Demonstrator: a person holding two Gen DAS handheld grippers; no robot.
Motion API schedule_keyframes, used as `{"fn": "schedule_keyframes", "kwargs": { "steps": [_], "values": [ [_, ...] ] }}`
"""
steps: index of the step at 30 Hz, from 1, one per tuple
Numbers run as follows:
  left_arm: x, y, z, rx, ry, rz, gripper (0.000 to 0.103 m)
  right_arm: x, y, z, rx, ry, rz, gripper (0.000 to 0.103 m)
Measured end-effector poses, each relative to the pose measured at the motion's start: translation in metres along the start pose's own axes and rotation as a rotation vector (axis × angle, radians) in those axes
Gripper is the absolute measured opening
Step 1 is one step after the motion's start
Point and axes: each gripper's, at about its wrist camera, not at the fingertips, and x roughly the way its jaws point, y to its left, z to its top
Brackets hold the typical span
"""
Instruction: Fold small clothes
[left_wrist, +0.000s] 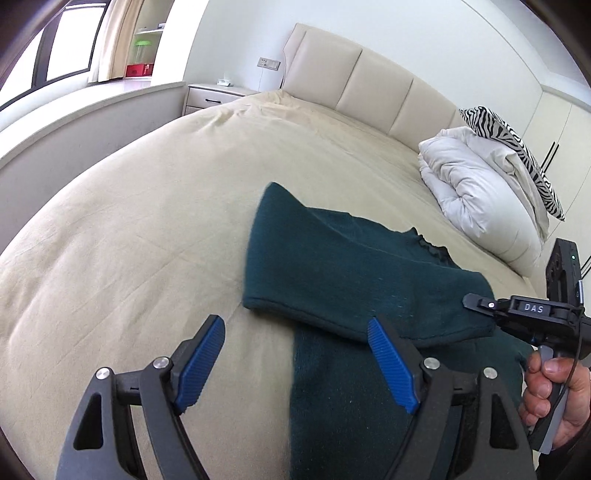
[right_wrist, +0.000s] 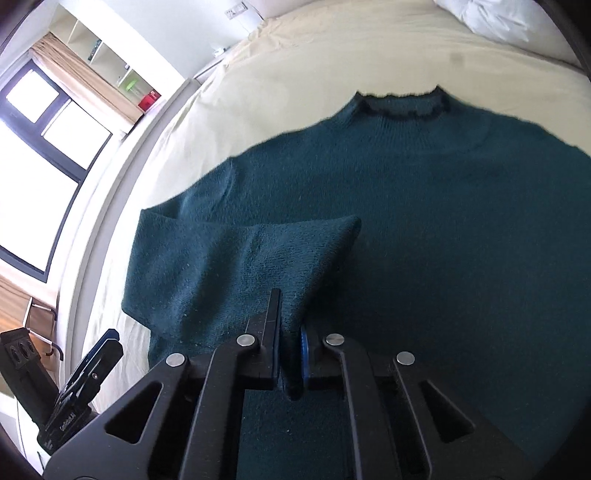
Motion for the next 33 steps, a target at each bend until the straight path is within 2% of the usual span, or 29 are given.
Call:
{"fn": "schedule_keyframes", "kwargs": {
  "steps": [6,9,14,16,17,18,19,24,29,33],
  "values": [
    [0.021,-0.008,0.02,0.046,0.021,0.036,0.071,-0.051,-0.048,0.031,0.071,-0.124,-0.06,0.006],
    [0.039,-0.014,0.034,0.054,0.043,0.047,0.069,-0.054,-0.079,0.035,0.072,-0.111,-0.137,0.006],
    [0.082,-0.029,0.059,0.106,0.115,0.116,0.069,-0.044,-0.103,0.032,0.088,-0.085,-0.102,0.006],
    [0.099,-0.032,0.068,0.109,0.141,0.128,0.065,-0.035,-0.102,0.031,0.079,-0.075,-0.098,0.007],
    [0.109,-0.033,0.071,0.112,0.164,0.136,0.058,-0.031,-0.103,0.032,0.082,-0.073,-0.096,0.007],
    [0.118,-0.034,0.072,0.112,0.188,0.14,0.045,-0.035,-0.109,0.023,0.09,-0.074,-0.09,0.007],
    [0.127,-0.034,0.072,0.113,0.21,0.137,0.04,-0.034,-0.111,0.023,0.105,-0.075,-0.081,0.007],
    [0.132,-0.041,0.064,0.176,0.184,0.158,0.01,-0.035,-0.135,0.01,0.129,-0.068,-0.058,0.007],
    [0.126,-0.03,0.066,0.141,0.157,0.134,0.009,-0.039,-0.138,0.014,0.148,-0.086,-0.069,0.006],
    [0.127,-0.029,0.064,0.122,0.138,0.134,0.009,-0.058,-0.132,0.023,0.145,-0.135,-0.057,0.006]
  ]
}}
